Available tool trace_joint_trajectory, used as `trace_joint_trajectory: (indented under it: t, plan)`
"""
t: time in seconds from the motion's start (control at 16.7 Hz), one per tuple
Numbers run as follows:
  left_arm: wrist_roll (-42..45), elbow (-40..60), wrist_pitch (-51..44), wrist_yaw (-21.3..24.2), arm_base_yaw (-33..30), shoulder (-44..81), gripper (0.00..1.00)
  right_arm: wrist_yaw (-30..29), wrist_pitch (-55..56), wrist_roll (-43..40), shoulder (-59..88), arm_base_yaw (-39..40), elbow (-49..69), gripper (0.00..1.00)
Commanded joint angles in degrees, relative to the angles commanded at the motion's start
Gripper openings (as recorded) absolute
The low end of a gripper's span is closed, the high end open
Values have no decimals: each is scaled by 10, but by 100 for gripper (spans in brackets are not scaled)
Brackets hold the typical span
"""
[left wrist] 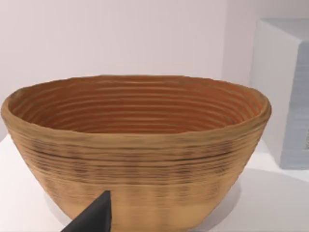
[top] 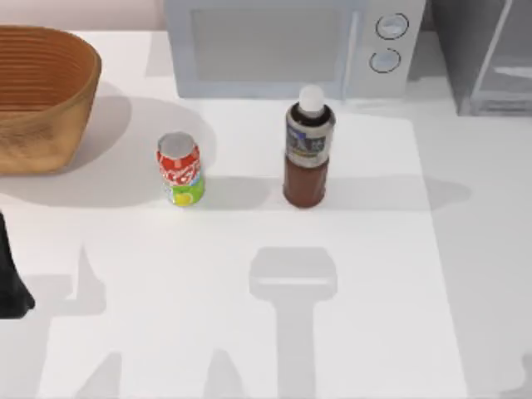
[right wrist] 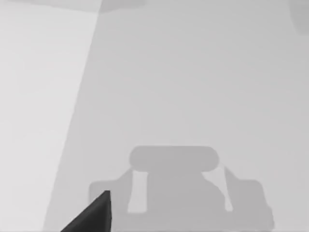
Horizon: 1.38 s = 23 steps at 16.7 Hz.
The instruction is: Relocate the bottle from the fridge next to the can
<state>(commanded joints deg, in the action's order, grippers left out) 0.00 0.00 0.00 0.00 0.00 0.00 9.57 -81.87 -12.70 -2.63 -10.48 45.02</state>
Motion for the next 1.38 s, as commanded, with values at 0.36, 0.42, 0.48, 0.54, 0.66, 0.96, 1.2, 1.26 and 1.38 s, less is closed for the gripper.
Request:
trace_joint_trajectory:
  t: [0.36, 0.42, 0.48, 0.54, 0.66, 0.96, 1.2, 1.26, 1.38]
  plan:
    - [0, 0, 0, 0, 0, 0, 100, 178, 12, -332, 316, -280, 119, 100]
    - [0, 0, 0, 0, 0, 0, 100, 206, 11, -404, 387, -336, 138, 100]
    - [0, 0, 0, 0, 0, 0, 100, 234, 10, -477, 461, -394, 157, 100]
    - [0, 0, 0, 0, 0, 0, 100, 260, 8, -549, 535, -452, 176, 100]
    - [0, 0, 0, 0, 0, 0, 100, 308, 3, -684, 673, -568, 211, 100]
    - [0, 0, 0, 0, 0, 0, 100, 396, -17, -929, 937, -808, 281, 100]
    - [0, 0, 0, 0, 0, 0, 100, 436, -33, -1029, 1049, -911, 311, 100]
    - [0, 0, 0, 0, 0, 0, 100, 442, -36, -1043, 1062, -923, 315, 100]
    - [0, 0, 0, 0, 0, 0, 100, 446, -39, -1053, 1072, -933, 317, 100]
